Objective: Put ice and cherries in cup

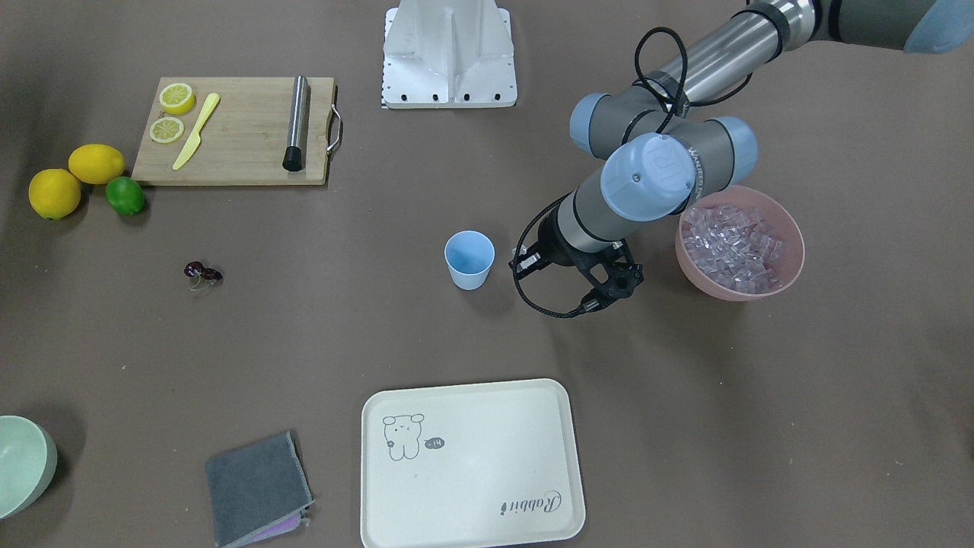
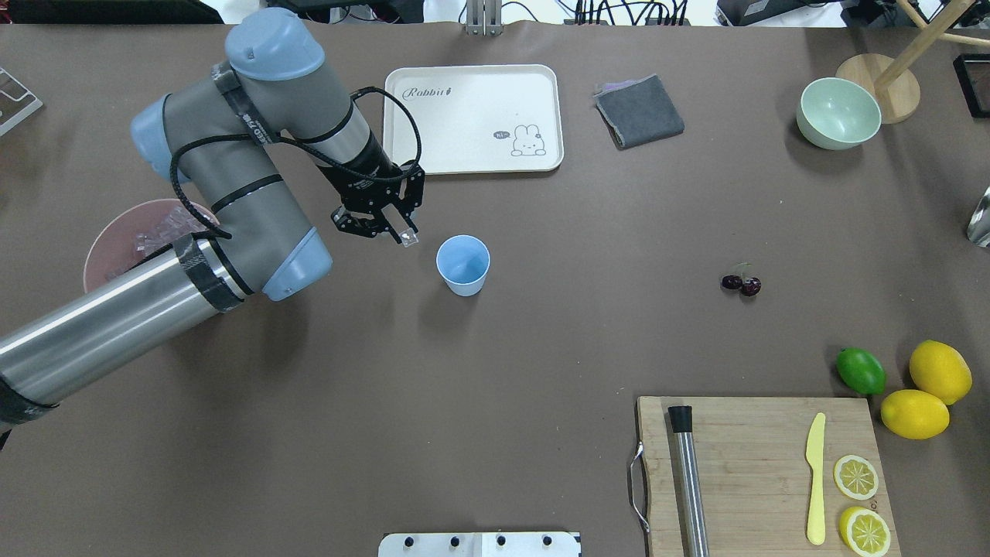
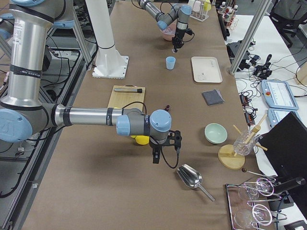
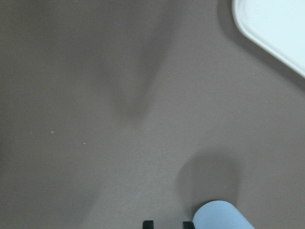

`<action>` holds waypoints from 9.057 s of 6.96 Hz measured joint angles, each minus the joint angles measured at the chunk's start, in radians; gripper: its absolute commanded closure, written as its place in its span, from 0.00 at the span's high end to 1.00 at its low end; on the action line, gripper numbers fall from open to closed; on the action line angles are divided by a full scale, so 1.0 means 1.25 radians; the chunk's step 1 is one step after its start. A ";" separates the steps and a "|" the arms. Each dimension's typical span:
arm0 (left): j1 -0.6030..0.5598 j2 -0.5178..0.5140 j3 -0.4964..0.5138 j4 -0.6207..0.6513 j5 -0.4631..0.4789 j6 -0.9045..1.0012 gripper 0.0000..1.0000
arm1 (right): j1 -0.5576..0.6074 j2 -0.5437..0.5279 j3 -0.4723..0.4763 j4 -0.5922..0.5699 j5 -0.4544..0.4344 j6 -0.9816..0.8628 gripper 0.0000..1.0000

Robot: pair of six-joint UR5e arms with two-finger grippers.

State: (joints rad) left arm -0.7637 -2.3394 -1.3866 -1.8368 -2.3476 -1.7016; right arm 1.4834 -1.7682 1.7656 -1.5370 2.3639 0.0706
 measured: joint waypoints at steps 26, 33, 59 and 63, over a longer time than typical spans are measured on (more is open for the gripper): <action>-0.143 0.287 -0.396 0.547 0.056 0.876 0.96 | -0.004 0.001 -0.011 -0.001 0.006 0.000 1.00; -0.111 0.415 -0.340 0.400 0.082 1.020 0.96 | -0.009 0.001 -0.024 0.000 0.010 0.000 1.00; -0.054 0.417 -0.326 0.477 0.100 1.185 0.00 | -0.012 0.003 -0.032 0.001 0.011 0.000 1.00; -0.120 0.293 -0.299 0.639 0.097 1.256 0.00 | -0.012 0.002 -0.032 0.000 0.011 0.000 1.00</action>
State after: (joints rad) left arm -0.9139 -1.9731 -1.7600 -1.0381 -2.2265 -0.1313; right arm 1.4680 -1.7654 1.7254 -1.5364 2.3777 0.0702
